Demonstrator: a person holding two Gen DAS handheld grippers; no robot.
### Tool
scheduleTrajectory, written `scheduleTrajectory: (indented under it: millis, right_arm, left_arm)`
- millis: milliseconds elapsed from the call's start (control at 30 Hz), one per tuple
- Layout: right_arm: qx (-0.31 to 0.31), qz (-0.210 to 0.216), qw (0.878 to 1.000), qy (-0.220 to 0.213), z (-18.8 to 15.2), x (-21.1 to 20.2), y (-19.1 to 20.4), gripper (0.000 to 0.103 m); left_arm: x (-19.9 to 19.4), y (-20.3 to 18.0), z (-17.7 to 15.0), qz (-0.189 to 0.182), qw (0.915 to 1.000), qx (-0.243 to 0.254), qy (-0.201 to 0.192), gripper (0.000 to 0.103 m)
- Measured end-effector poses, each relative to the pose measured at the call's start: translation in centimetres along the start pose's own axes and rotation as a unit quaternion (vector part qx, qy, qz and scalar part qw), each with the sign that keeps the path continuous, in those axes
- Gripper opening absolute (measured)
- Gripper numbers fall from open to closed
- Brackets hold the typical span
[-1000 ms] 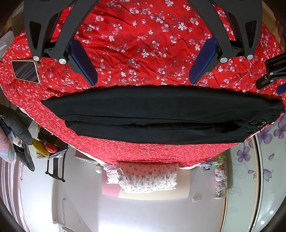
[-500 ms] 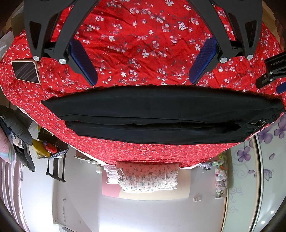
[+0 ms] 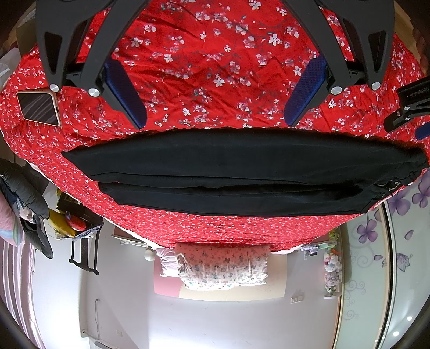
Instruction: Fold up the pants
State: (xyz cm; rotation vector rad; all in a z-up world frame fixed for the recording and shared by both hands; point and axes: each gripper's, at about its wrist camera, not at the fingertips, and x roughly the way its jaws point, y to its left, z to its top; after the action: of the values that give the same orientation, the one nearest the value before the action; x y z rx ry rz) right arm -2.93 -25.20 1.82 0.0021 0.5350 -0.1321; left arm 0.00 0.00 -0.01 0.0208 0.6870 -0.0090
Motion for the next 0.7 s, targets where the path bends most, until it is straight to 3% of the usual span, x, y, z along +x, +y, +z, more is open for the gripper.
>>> scheduleTrajectory:
  millis: [367, 567, 700]
  right_arm:
    - [0.003, 0.002, 1.0, 0.005, 0.0, 0.0, 0.1, 0.102]
    - [0.036, 0.052, 0.998, 0.026, 0.4, 1.1, -2.0, 0.102]
    - [0.039, 0.056, 0.997, 0.028, 1.1, 2.1, -3.0, 0.102]
  left_arm:
    - [0.2, -0.4, 0.0, -0.001, 1.0, 0.001, 0.002, 0.101]
    - [0.6, -1.1, 0.7, 0.0, 1.0, 0.001, 0.003, 0.101]
    - [1.6, -1.4, 1.2, 0.004, 1.0, 0.003, 0.006, 0.101]
